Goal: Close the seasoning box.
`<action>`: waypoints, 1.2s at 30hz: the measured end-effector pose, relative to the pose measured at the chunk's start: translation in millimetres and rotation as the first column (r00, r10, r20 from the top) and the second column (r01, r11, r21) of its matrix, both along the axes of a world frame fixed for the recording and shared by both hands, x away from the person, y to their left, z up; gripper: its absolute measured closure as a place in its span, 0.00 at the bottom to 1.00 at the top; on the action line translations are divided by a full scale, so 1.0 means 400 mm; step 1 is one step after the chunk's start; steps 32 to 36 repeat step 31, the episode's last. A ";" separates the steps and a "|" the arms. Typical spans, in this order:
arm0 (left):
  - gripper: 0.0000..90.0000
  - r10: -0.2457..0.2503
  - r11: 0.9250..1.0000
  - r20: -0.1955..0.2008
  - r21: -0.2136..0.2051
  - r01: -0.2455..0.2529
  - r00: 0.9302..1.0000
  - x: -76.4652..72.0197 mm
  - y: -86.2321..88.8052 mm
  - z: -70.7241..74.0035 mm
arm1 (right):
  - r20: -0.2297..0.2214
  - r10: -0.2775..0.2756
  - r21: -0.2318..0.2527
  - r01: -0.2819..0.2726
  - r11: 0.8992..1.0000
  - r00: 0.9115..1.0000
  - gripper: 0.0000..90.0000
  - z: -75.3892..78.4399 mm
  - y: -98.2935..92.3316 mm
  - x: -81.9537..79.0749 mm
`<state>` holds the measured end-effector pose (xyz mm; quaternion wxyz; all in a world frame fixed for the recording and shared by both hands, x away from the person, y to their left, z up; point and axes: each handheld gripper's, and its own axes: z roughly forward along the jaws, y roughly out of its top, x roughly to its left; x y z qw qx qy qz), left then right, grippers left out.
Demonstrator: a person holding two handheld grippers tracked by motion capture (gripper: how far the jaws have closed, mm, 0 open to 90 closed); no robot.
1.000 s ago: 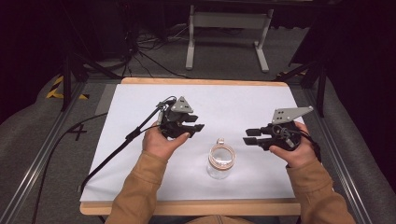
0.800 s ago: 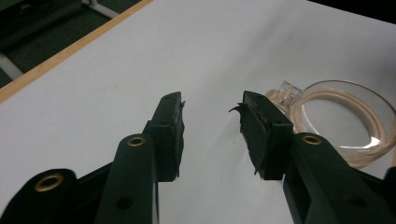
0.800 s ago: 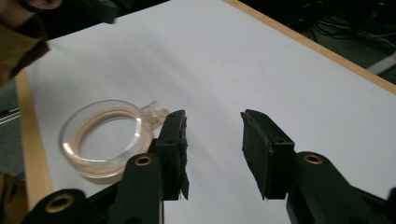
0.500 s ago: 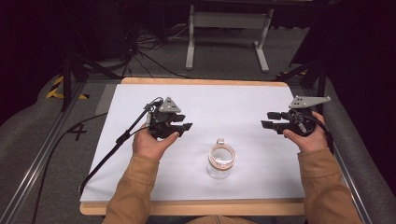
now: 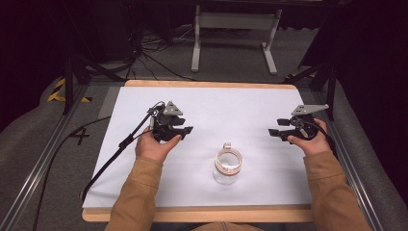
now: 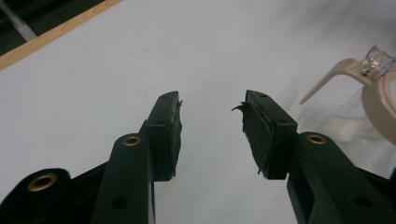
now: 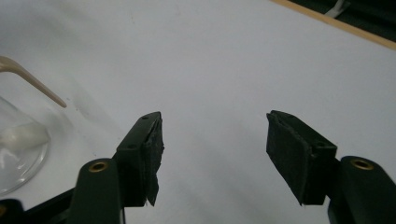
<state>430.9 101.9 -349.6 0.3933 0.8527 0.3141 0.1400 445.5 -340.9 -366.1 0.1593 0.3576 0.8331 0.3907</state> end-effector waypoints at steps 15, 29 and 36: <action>0.61 0.012 0.999 -0.025 0.039 -0.011 1.000 0.025 -0.002 -0.039 | -0.145 0.016 -0.156 -0.038 0.987 0.989 0.42 -0.121 0.031 0.045; 0.60 0.011 0.999 -0.031 0.032 -0.010 0.999 0.025 -0.003 -0.039 | -0.174 0.048 -0.173 -0.079 0.982 0.983 0.40 -0.132 0.054 0.042; 0.60 0.010 0.999 -0.025 0.039 -0.009 1.000 0.025 -0.002 -0.036 | -0.169 0.048 -0.175 -0.078 0.981 0.984 0.40 -0.130 0.055 0.041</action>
